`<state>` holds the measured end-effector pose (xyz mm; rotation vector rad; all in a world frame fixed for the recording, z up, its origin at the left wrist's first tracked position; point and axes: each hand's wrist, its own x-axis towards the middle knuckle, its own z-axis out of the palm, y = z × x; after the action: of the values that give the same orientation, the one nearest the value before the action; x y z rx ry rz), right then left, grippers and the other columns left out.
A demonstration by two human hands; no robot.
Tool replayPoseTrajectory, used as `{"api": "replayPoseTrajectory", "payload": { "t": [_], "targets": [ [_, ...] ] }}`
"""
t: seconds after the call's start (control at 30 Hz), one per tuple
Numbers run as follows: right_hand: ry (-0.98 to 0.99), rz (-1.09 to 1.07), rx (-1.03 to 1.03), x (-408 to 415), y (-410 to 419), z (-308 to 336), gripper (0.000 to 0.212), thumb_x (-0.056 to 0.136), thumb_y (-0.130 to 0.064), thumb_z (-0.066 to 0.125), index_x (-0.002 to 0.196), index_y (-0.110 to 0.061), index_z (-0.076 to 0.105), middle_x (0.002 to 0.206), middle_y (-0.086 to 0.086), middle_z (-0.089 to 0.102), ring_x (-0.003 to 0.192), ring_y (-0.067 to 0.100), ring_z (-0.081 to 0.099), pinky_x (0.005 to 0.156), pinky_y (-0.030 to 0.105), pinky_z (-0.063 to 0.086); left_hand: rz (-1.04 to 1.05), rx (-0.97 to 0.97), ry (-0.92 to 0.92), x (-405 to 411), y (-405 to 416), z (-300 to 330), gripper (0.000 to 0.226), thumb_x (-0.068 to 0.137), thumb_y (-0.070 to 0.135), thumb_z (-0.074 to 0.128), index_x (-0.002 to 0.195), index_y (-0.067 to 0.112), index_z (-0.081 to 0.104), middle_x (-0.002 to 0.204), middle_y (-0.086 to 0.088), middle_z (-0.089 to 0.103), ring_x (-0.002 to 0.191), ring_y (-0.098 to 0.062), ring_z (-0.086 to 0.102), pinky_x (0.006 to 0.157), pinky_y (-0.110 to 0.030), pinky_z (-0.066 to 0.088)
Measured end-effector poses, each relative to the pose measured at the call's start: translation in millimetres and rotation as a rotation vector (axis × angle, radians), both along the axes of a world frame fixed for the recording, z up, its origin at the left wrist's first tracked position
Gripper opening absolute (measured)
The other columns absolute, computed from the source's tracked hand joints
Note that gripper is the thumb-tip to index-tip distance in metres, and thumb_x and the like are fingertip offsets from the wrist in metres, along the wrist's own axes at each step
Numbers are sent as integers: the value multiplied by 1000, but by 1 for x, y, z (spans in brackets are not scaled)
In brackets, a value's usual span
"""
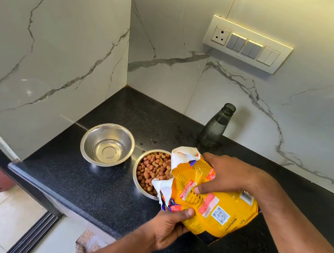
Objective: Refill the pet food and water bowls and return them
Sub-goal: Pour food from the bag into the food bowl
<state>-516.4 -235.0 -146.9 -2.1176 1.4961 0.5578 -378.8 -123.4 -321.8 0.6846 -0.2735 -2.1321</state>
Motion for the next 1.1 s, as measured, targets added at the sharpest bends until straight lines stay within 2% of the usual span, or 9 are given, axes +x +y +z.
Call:
{"api": "replayPoseTrajectory", "payload": {
  "t": [0.1, 0.17, 0.23, 0.43, 0.63, 0.77, 0.87, 0.97, 1.1],
  "targets": [
    [-30, -26, -27, -11, 13, -2, 85, 75, -70, 78, 141, -35, 39, 125, -10, 66, 100, 12, 65, 91, 36, 56, -6, -47, -63, 0, 2, -3, 59, 78, -1, 79, 134, 8, 60, 133, -20, 66, 123, -36, 64, 92, -47, 58],
    [-76, -54, -42, -20, 22, -5, 83, 76, -69, 79, 140, -36, 37, 113, -16, 64, 91, 8, 62, 83, 30, 54, -20, -90, -124, 1, 3, -4, 55, 86, -5, 70, 138, 9, 57, 135, -19, 65, 125, -35, 62, 97, -48, 56],
    [-125, -86, -55, -30, 29, -10, 87, 74, -68, 80, 143, -38, 36, 103, -23, 60, 91, 6, 64, 85, 30, 56, -34, -135, -195, 2, 2, -6, 58, 87, -4, 69, 141, 10, 53, 136, -18, 65, 127, -35, 62, 100, -48, 54],
    [-295, -173, -96, -53, 47, -27, 82, 71, -64, 84, 138, -44, 42, 103, -24, 69, 93, 3, 69, 89, 33, 58, -76, -240, -325, 6, 0, -3, 61, 83, -5, 71, 139, 9, 55, 133, -18, 67, 125, -34, 63, 99, -44, 54],
    [-484, -290, -117, -73, 62, -46, 83, 60, -65, 82, 133, -49, 46, 105, -19, 75, 92, 4, 73, 85, 39, 61, -114, -307, -441, 10, -8, 1, 63, 78, -4, 78, 135, 7, 55, 128, -17, 69, 122, -33, 65, 99, -40, 55],
    [-614, -361, -143, -85, 74, -57, 84, 64, -51, 86, 134, -62, 41, 110, -23, 73, 99, 2, 72, 86, 37, 62, -142, -356, -506, 9, -14, 3, 64, 77, -6, 81, 134, 6, 54, 126, -17, 70, 119, -32, 67, 96, -40, 56],
    [-685, -400, -180, -93, 81, -65, 88, 69, -40, 90, 126, -78, 34, 115, -26, 71, 104, 2, 70, 87, 35, 61, -144, -364, -562, 6, -21, 6, 84, 66, 5, 93, 136, 6, 48, 123, -15, 72, 117, -29, 68, 91, -37, 58],
    [-756, -451, -209, -101, 87, -75, 94, 71, -36, 92, 127, -81, 31, 121, -31, 66, 112, 0, 66, 90, 33, 61, -158, -386, -638, 2, -28, 5, 95, 55, 15, 98, 135, 12, 47, 119, -8, 74, 114, -24, 69, 88, -36, 59],
    [-867, -565, -209, -109, 99, -83, 99, 70, -42, 95, 132, -78, 27, 125, -46, 56, 119, -17, 55, 82, 10, 54, -192, -467, -810, -6, -38, 6, 105, 47, 41, 102, 133, 19, 47, 123, -6, 69, 118, -27, 65, 94, -50, 59]
  ]
}}
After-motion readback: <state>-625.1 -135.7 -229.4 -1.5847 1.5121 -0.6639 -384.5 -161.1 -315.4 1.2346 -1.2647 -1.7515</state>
